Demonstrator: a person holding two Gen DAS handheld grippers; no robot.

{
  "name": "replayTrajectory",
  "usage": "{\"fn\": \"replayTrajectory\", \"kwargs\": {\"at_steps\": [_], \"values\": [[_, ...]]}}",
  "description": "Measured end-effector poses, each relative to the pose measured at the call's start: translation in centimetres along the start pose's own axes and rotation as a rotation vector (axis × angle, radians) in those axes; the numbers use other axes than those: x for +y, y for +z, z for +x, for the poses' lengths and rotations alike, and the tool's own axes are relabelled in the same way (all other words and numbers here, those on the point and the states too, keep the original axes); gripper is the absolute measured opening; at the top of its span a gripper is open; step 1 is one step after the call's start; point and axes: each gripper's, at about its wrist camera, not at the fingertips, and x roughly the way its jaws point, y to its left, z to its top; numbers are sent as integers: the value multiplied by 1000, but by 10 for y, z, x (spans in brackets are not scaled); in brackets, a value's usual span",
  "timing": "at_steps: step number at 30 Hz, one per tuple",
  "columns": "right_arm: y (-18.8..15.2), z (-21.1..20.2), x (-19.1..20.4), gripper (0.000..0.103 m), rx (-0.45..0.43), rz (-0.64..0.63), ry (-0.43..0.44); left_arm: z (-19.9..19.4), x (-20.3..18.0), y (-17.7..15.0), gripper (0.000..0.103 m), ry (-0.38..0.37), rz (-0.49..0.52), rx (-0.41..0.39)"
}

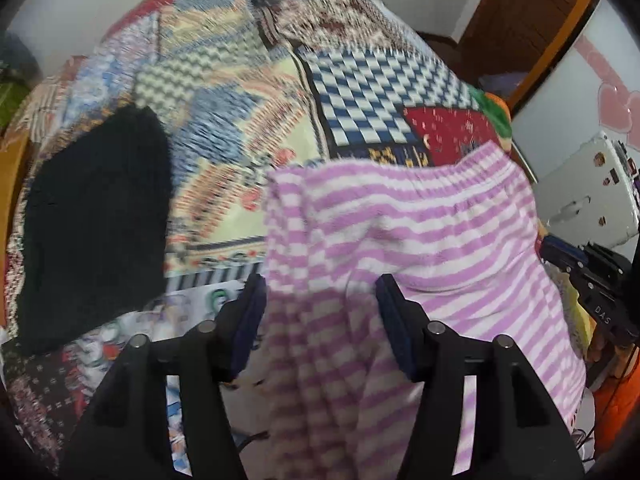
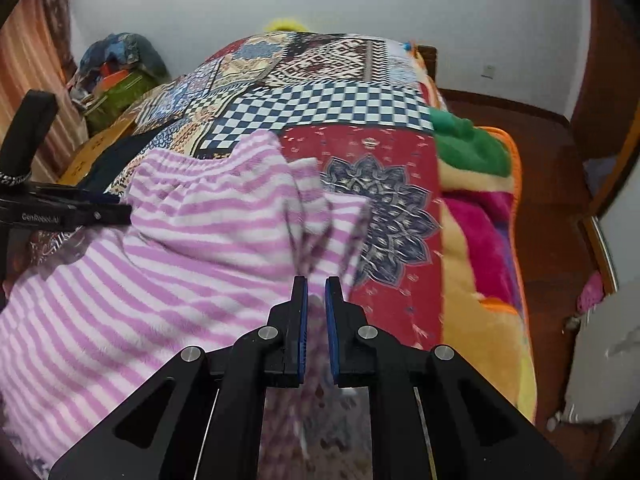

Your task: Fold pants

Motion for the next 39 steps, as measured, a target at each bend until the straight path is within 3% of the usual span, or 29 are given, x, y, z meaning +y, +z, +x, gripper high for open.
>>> {"fn": "replayTrajectory", "kwargs": {"at_steps": [2,4,8,10,13,19,21,28,36,39], "values": [[-2,-11,-5,19,9,27,30,-13,5,-3,58,-15,-10,-7],[-5,-20,-8,44,11,49,53,-27,10,-10,64,-38,-26,-15],[-11,-41,-1,52,6,45,71,-46,17,-30,75,-101,-65,-9],[-14,-45,2,67,19,63,95,-50,18,-42,77,-140,-86,8],[-22,-49,7,68,34,78,155,-49,17,-56,77,-178,-104,48],[-35,-30,9,69,114,105,188,-31,15,-78,78,-222,-111,132],[-39,-19,5,69,146,127,194,-26,17,-79,85,-243,-122,136],[-36,8,-5,71,174,174,295,-11,7,-63,90,-266,-69,134],[-24,26,0,74,189,176,375,14,8,-36,91,-384,-68,177],[-19,30,3,74,196,160,387,20,6,-28,90,-396,-81,180]]}}
